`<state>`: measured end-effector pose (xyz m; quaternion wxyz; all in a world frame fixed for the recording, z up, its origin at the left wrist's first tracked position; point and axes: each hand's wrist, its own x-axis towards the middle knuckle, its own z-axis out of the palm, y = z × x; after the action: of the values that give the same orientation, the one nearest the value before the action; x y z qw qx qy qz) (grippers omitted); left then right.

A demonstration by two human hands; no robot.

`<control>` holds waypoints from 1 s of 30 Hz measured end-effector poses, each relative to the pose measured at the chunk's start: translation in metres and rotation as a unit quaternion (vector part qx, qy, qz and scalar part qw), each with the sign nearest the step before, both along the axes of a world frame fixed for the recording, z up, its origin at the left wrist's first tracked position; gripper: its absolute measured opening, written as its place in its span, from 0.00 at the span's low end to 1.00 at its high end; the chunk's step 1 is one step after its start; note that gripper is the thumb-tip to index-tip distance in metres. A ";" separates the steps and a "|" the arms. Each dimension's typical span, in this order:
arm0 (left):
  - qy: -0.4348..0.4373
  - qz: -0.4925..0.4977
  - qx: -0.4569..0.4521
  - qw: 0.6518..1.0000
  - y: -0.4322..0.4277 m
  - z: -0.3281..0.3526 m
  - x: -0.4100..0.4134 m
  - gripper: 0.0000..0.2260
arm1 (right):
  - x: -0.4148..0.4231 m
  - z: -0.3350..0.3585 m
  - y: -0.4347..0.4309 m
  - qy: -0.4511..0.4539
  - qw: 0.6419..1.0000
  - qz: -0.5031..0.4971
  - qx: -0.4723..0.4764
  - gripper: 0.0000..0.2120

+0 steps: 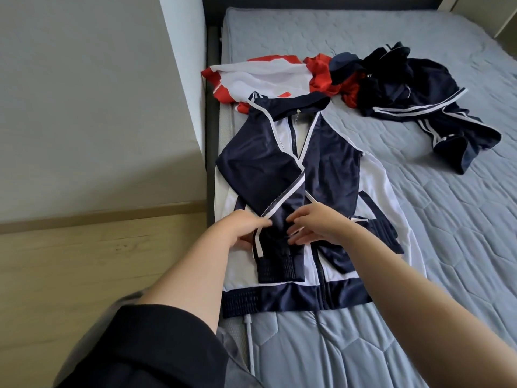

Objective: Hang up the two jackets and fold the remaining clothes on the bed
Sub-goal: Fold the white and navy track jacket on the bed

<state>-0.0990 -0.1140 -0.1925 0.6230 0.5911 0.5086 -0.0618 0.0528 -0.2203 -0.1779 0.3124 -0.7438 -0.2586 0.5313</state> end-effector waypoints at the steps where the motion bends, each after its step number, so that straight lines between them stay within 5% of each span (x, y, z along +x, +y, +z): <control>1: 0.003 -0.023 0.008 1.000 -0.002 0.001 -0.001 0.02 | 0.001 -0.003 0.001 -0.024 0.999 -0.027 0.019 0.13; 5: -0.059 -0.073 0.034 0.995 -0.002 0.006 0.000 0.16 | 0.008 -0.004 0.006 -0.315 0.940 0.043 0.124 0.29; 9: -0.147 -0.036 -0.002 0.988 -0.002 0.013 0.004 0.17 | 0.010 0.003 0.024 -0.437 0.869 0.225 0.064 0.29; 11: -0.174 -0.010 -0.018 0.985 0.001 0.011 0.003 0.16 | 0.013 0.011 0.033 -0.435 0.865 0.248 0.038 0.20; 13: -0.154 -0.026 0.019 0.988 0.004 0.011 -0.001 0.09 | 0.018 0.021 0.039 -0.383 0.904 0.186 0.050 0.15; 15: -0.088 -0.097 0.080 0.988 0.010 0.009 -0.007 0.08 | 0.025 0.025 0.043 -0.357 0.919 0.164 0.036 0.15; 19: 0.051 -0.220 0.102 0.969 0.013 0.004 -0.018 0.09 | 0.031 0.021 0.042 -0.389 0.895 0.216 -0.009 0.10; 22: 0.069 -0.192 0.181 0.962 0.013 -0.001 -0.017 0.09 | 0.030 0.013 0.031 -0.423 0.905 0.027 0.043 0.10; 24: 0.069 -0.176 0.222 0.957 0.012 -0.003 -0.015 0.09 | 0.027 0.009 0.023 -0.350 0.935 -0.062 -0.002 0.07; 27: 0.066 -0.173 0.245 0.952 0.008 -0.007 -0.013 0.12 | 0.014 -0.002 0.010 -0.297 0.950 0.002 -0.093 0.14; 30: 0.079 -0.176 0.270 0.943 0.002 -0.013 -0.011 0.10 | -0.003 -0.015 0.002 -0.330 0.942 0.024 -0.054 0.05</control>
<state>-0.1099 -0.1118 -0.2050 0.3768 0.8107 0.4414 -0.0774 0.0497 -0.2179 -0.1927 0.1561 -0.8868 -0.3359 0.2763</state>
